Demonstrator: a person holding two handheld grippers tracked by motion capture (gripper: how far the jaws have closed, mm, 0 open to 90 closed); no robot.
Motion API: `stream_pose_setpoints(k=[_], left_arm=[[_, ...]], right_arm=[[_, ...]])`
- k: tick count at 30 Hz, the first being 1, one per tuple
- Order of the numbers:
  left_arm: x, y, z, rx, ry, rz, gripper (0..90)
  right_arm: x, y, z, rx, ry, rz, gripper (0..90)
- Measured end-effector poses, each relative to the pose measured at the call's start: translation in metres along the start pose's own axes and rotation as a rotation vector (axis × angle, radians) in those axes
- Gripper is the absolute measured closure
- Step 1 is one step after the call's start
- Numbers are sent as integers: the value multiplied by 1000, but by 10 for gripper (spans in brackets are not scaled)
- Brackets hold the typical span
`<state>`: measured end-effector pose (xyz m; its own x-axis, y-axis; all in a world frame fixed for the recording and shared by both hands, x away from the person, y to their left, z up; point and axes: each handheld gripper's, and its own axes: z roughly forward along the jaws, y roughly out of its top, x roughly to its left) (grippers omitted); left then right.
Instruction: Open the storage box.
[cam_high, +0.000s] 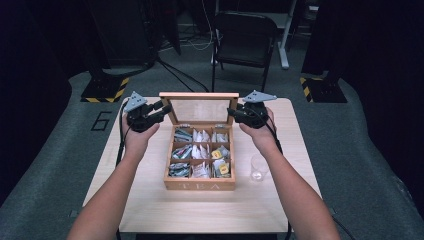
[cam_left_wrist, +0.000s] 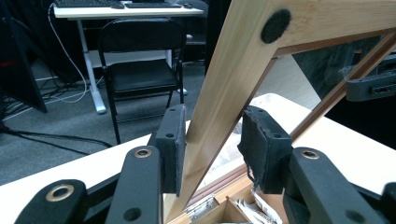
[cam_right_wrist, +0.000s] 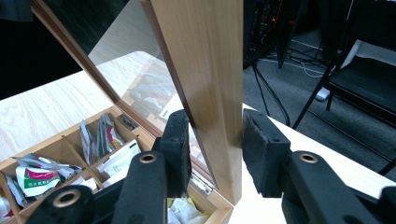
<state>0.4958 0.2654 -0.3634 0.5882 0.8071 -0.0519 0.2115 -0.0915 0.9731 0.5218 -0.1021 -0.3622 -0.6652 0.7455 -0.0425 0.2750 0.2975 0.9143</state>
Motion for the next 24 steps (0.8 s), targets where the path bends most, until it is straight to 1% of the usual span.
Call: stream_pose_setpoints(k=[4,6,7,8,10,12,15,19,21,24], left_arm=[[2,2,2,3,4,1,614],[2,4,4,12,8,8,616],[2,4,4,13,10,10,618],[2,4,4,13,10,10,619],[4,6,5,19,8,7,621],[4,6,6,20,9,7,622],[5,6,7,14,9,0,622],[6,6,8,15,6,-2,622],[6,6,8,16,6,-2,623],[6,7,9,13,11,-7,623]], right_arm=[[-2,2,2,0,-2,-2,629],[-2,2,2,1,-2,9,630],[-3,3,3,-1,-4,5,631],[-3,3,3,-1,-4,5,631],[-3,4,4,8,-7,20,631],[-4,5,4,6,-6,17,631],[-6,4,6,-4,0,41,628],[-7,3,7,-3,3,51,626],[-8,3,7,-3,11,72,621],[-9,2,9,1,10,75,618]])
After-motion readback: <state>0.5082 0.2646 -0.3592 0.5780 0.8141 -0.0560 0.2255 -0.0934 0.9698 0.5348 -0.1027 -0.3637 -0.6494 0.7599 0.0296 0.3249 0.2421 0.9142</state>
